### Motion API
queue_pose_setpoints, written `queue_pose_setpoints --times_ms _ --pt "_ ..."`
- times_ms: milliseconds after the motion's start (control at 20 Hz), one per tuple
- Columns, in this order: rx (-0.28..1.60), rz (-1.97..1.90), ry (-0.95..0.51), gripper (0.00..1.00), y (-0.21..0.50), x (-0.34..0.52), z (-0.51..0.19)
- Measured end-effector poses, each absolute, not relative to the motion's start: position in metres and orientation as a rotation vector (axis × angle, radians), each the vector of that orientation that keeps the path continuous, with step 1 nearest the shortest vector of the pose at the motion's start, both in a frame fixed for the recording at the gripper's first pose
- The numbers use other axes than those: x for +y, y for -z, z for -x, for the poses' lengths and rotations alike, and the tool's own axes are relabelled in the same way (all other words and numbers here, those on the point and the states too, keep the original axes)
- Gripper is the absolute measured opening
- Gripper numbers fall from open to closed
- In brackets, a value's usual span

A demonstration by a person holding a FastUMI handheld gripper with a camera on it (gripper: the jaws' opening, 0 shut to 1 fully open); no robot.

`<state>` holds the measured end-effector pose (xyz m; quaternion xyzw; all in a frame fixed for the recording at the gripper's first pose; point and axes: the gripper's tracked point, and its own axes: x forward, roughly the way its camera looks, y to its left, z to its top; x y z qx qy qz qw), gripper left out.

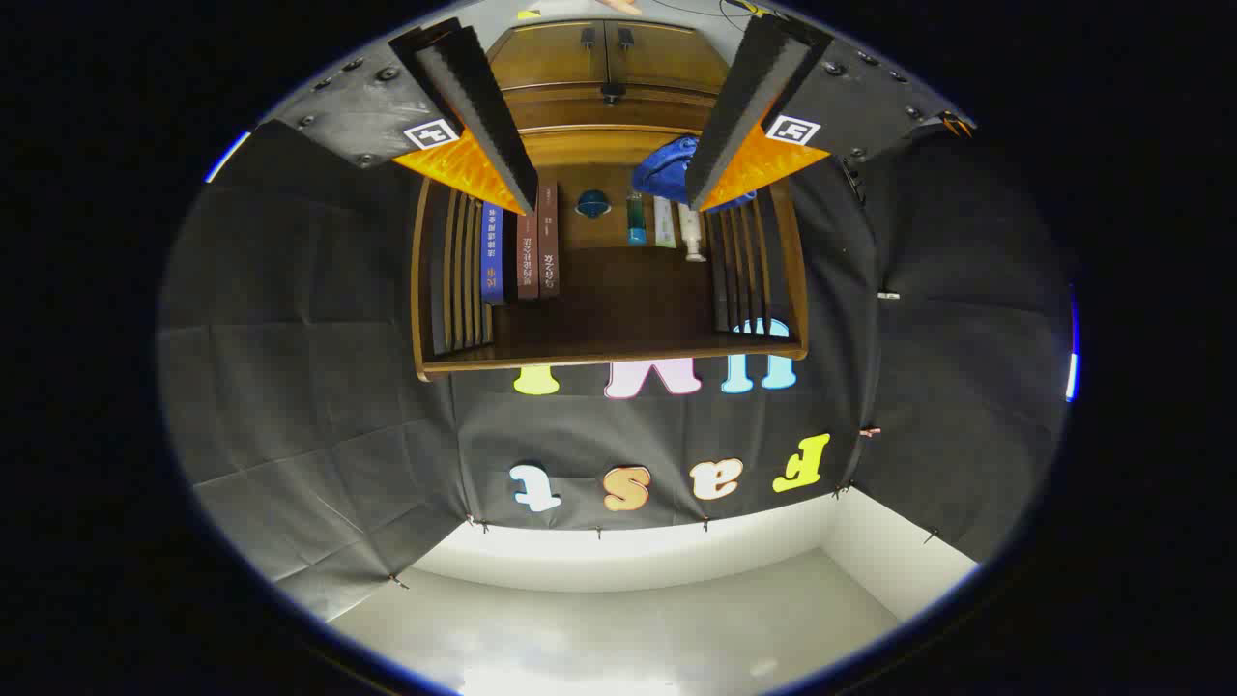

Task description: Pull open the drawer, take out the items inside it, and place them on the countertop above the cabinet.

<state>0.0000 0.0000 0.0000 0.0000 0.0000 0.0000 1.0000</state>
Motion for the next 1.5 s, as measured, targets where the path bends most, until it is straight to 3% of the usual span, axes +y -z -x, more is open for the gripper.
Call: queue_pose_setpoints --times_ms 1500 --pt "0.013 0.013 0.005 0.99 0.016 0.01 -0.007"
